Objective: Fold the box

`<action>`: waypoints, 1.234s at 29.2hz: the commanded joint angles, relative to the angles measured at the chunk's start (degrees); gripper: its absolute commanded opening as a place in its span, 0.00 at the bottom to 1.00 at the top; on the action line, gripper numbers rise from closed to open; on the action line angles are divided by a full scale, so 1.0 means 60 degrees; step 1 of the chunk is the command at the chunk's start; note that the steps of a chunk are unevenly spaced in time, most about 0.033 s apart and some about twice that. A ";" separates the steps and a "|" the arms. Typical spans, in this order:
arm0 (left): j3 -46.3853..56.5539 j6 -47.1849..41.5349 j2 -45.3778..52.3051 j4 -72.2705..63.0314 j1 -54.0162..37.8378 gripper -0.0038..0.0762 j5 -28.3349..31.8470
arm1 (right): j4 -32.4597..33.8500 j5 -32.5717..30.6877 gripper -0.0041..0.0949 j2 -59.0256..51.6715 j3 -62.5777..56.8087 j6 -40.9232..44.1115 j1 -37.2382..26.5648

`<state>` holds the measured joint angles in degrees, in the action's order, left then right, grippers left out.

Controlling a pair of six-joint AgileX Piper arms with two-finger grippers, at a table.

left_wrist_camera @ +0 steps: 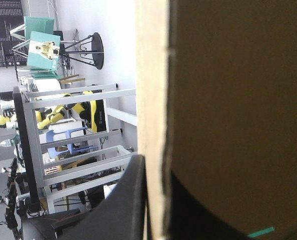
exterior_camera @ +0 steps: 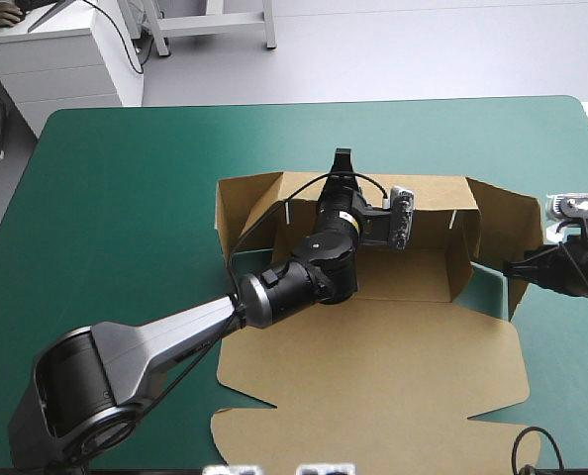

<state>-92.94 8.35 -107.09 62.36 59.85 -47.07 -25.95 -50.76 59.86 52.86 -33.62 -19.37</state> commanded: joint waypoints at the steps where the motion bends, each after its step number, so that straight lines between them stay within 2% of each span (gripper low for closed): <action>1: -0.0174 -0.0135 0.0497 0.0095 0.0045 0.04 -0.0095 | -0.0548 0.0547 0.21 0.0248 0.0234 -0.0166 -0.0004; 5: -0.0174 0.0006 0.0497 0.0095 0.0045 0.04 -0.0095 | -0.0827 0.0483 0.18 0.0947 0.0234 -0.0166 -0.0004; 9: -0.0174 -0.0017 0.0497 0.0095 0.0045 0.04 -0.0095 | -0.0941 0.0390 0.02 0.1250 0.0234 -0.0531 -0.0004; 36: -0.0174 -0.0017 0.0497 0.0120 0.0045 0.04 0.0000 | -0.1019 0.0193 0.03 0.1306 0.0234 -0.0517 -0.0004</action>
<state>-92.94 8.76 -107.04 62.35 59.85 -46.93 -29.32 -47.34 68.39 52.86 -35.69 -19.42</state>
